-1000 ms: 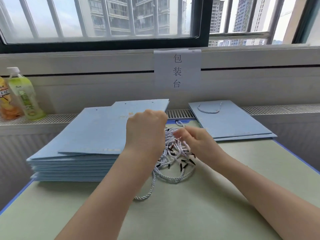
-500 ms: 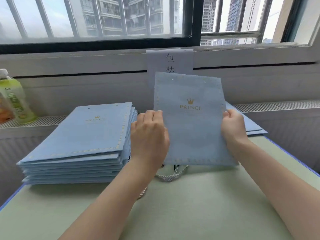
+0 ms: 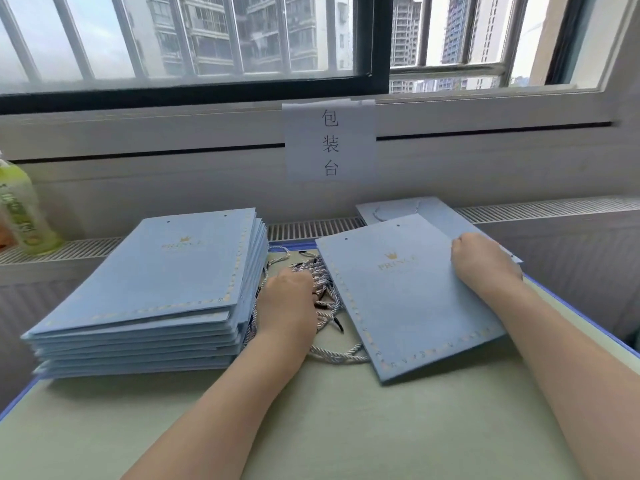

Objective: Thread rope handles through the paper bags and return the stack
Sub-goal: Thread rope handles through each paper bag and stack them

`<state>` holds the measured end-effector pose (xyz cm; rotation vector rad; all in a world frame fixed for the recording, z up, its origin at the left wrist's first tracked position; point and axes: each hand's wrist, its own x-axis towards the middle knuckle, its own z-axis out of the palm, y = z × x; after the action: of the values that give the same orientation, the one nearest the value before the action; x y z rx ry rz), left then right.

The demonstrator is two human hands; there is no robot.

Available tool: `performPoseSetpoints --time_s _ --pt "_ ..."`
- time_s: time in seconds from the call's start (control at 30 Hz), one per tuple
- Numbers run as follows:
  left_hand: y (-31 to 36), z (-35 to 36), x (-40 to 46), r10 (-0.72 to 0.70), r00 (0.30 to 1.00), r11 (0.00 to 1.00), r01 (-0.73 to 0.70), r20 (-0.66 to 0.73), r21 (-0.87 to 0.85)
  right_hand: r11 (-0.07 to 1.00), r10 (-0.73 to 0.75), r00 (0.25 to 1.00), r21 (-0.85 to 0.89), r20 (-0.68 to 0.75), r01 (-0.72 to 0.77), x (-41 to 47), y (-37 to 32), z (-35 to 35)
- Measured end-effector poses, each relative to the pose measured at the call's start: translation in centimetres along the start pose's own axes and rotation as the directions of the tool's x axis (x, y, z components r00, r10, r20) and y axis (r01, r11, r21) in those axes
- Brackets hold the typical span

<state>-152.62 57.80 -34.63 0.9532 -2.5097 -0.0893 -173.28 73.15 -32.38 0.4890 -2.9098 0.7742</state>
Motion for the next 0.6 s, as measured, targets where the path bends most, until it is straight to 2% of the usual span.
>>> performPoseSetpoints --time_s 0.07,0.13,0.2,0.27,0.3,0.37,0.43,0.5,0.53,0.6 --pt "0.0 -0.4 0.0 0.022 0.995 0.999 -0.024 -0.099 -0.022 0.997 0.016 1.000 -0.081 0.015 -0.015 -0.2 -0.1 -0.8" --pt "0.1 -0.9 0.1 0.036 0.982 0.991 -0.058 -0.183 -0.119 0.979 0.016 0.999 -0.206 0.036 -0.008 -0.5 -0.5 -1.3" --pt "0.5 -1.1 0.2 0.112 0.948 0.956 -0.185 -0.299 -0.229 0.941 -0.031 0.999 -0.336 0.022 0.036 -1.2 -1.3 -1.3" --pt "1.0 -0.8 0.2 0.212 0.902 0.902 -0.328 -0.376 -0.280 0.918 -0.164 0.986 -0.370 -0.022 0.144 -1.8 -2.3 -0.9" --pt "1.2 -0.7 0.1 0.251 0.880 0.868 -0.389 -0.403 -0.308 0.920 -0.259 0.965 -0.311 -0.030 0.238 -2.1 -2.8 -0.7" --pt "1.9 -1.0 -0.1 0.302 0.846 0.806 -0.473 -0.439 -0.357 0.879 -0.477 0.878 -0.007 0.030 0.477 -3.1 -3.9 -0.2" --pt "2.4 -1.0 -0.3 0.334 0.823 0.746 -0.528 -0.459 -0.405 0.706 -0.688 0.722 0.297 0.074 0.642 -4.8 -5.3 0.4" --pt "2.5 -1.0 -0.5 0.352 0.807 0.697 -0.564 -0.475 -0.442 0.535 -0.819 0.572 0.421 0.045 0.733 -6.2 -6.5 1.2" --pt "2.6 -0.9 -0.5 0.347 0.802 0.677 -0.573 -0.487 -0.462 0.478 -0.847 0.531 0.446 0.006 0.757 -6.7 -6.8 1.6" --pt "2.7 -1.1 -0.6 0.321 0.789 0.642 -0.588 -0.524 -0.492 0.423 -0.852 0.520 0.502 -0.065 0.755 -7.0 -7.1 2.1"
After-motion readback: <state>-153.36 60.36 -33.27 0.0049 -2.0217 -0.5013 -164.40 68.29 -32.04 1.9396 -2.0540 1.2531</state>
